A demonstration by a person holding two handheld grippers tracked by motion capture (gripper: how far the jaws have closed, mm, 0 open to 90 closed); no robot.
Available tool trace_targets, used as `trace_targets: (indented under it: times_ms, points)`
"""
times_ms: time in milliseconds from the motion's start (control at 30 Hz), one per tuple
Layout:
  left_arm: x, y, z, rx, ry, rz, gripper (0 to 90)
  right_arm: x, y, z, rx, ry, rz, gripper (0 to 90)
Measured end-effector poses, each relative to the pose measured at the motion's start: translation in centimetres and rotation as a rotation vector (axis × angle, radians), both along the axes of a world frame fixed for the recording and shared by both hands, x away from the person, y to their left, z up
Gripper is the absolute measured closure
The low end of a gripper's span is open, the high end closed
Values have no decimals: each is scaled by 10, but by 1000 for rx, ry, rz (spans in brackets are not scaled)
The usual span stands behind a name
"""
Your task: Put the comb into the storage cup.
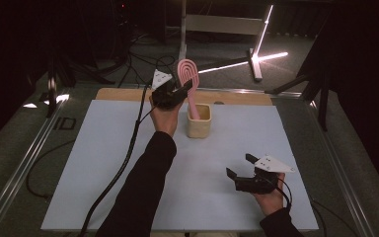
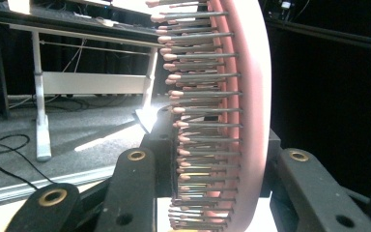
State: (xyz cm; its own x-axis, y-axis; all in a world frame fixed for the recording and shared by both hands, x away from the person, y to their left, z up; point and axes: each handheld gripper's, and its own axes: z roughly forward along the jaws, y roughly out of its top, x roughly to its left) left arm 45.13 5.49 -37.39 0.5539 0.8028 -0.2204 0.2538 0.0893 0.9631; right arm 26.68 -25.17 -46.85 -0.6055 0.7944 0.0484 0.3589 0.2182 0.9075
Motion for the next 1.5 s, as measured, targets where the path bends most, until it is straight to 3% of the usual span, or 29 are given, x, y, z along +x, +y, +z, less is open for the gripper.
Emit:
trace_targets:
  times_ms: [1500]
  points:
    - [-5,-14,-17,30,14,3,649,0,2,-1,-5,-1,6,108]
